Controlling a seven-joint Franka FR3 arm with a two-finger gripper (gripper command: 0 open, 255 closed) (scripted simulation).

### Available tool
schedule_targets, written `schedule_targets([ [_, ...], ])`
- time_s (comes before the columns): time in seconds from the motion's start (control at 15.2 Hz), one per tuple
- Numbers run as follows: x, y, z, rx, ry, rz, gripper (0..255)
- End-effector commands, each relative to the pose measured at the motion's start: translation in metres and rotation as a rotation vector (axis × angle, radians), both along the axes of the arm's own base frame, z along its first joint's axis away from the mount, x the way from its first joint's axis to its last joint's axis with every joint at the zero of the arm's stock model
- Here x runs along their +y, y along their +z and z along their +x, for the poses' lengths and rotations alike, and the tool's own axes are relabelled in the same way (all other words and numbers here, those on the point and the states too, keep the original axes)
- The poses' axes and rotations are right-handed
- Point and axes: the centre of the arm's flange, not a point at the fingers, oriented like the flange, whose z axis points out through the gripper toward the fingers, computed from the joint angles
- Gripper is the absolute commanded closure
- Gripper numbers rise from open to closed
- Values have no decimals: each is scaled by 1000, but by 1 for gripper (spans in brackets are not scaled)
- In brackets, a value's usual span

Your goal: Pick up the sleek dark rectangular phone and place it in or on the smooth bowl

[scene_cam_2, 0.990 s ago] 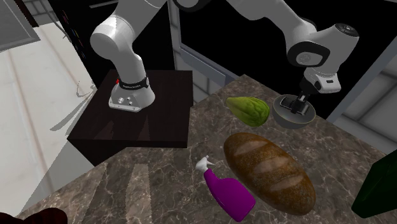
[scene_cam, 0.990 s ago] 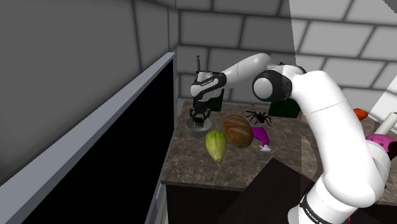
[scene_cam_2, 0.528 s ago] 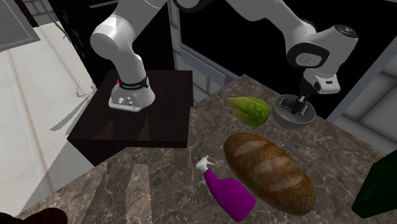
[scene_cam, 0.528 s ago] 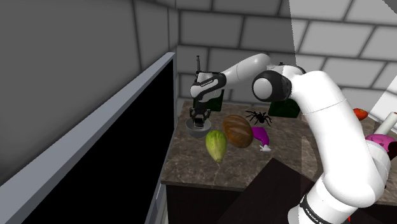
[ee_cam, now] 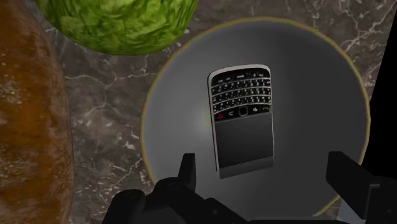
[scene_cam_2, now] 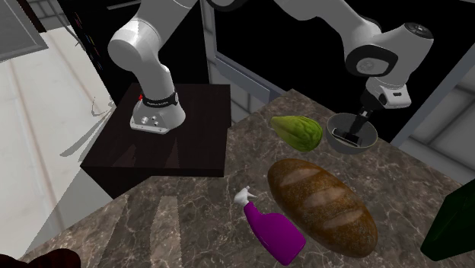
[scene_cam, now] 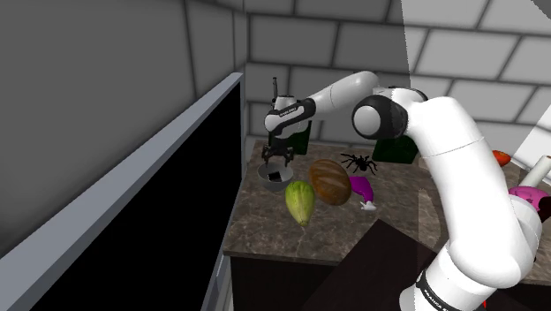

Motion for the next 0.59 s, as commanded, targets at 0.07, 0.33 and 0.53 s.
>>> schedule_targets([
  [0.07,-1,33,-1,0,0,0,0],
  [0.33,-1,33,-1,0,0,0,0],
  [0.53,-1,33,-1,0,0,0,0],
])
